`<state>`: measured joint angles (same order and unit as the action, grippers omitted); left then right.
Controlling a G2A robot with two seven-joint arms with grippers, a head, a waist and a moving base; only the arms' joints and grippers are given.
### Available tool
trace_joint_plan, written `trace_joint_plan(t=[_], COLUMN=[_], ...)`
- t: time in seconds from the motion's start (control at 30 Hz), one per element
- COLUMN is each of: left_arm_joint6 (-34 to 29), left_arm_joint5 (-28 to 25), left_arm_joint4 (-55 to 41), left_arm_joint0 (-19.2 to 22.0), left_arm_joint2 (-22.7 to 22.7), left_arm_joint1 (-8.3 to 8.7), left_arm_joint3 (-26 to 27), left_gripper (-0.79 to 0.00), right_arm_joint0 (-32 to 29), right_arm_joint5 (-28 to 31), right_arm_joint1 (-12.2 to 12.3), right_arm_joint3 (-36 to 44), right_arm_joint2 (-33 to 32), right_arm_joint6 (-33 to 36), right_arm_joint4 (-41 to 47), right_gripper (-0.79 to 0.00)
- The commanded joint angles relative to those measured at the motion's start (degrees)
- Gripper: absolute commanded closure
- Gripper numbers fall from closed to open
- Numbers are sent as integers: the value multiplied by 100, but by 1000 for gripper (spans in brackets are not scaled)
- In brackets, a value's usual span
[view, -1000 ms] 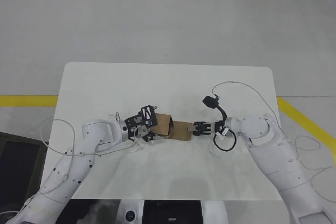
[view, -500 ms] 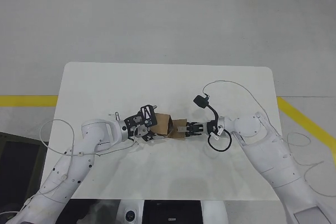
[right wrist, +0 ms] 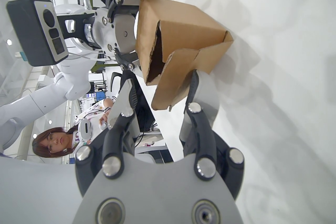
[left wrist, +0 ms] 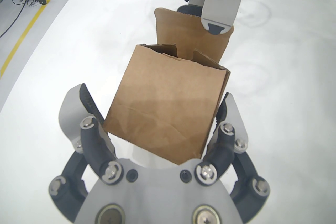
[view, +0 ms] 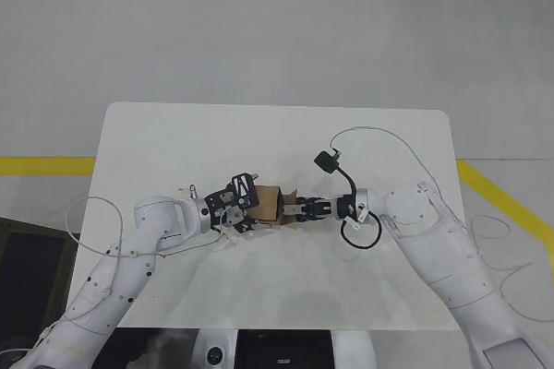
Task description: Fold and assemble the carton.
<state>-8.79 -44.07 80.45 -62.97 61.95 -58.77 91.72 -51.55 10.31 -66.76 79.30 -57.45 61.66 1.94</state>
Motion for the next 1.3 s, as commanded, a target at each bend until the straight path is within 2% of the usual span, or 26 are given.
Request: trace_joint_plan(t=[0.0,0.63,0.97,1.27], left_arm_joint6=[2,10,-8,3], left_arm_joint5=[-1,-15,-37,-44], left_arm_joint4=[5,46,42,53], left_arm_joint0=[-2,-4,-11,-19], left_arm_joint2=[-3,-4,7,17], left_arm_joint1=[-1,-9,-9,-10], left_arm_joint3=[0,-4,-3,-7], left_gripper=[-785,-785,-785,-785], right_arm_joint0=[-14,106,245,359], right_arm_joint5=[20,536,592,391], right_arm_joint1=[10,-79,-134,-136], right_arm_joint3=[-24,-389,-704,-731], right_arm_joint2=[-36,63,193,260], right_arm_joint6=[-24,-267,-319,-256], right_arm_joint4=[11,736,776,492], right_gripper=[-372,-360,-234,-215])
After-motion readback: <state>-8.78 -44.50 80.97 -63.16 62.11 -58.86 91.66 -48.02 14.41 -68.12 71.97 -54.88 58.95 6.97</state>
